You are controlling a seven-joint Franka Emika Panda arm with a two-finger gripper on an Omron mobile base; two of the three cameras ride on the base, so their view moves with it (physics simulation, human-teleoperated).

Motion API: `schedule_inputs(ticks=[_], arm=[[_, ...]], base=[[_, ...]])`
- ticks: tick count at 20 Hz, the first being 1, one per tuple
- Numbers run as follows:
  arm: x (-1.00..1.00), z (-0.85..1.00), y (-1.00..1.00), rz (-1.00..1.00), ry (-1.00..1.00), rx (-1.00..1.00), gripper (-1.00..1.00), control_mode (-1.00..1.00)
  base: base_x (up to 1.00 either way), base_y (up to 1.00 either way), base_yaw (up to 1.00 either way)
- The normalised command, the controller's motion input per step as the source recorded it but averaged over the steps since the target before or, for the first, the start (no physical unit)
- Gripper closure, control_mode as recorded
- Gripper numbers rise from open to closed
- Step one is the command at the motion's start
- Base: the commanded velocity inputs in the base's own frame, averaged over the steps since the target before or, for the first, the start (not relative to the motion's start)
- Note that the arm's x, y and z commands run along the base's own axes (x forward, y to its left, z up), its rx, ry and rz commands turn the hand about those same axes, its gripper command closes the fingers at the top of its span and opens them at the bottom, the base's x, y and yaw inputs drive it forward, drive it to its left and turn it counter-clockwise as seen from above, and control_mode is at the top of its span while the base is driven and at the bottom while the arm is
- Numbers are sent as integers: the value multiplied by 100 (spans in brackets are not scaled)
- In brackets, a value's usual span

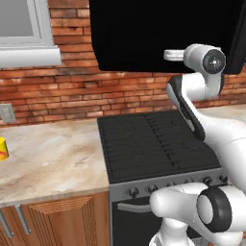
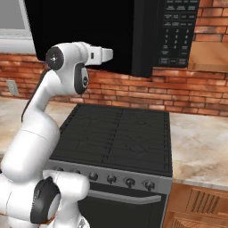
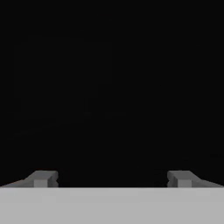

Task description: Close the microwave door.

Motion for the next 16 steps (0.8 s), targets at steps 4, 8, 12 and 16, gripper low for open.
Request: schedule_inputs(ticks=[4,8,12,16], arm=[[60,4,-10,18,9,0,-100,-100],[65,0,-11,19,5,0,-100,-100],[61,0,-14,19,0,0,-100,-100],[52,0,-5,15,2,0,-100,-100]], base=[[0,0,0],[0,0,0],[0,0,0],[0,0,0]])
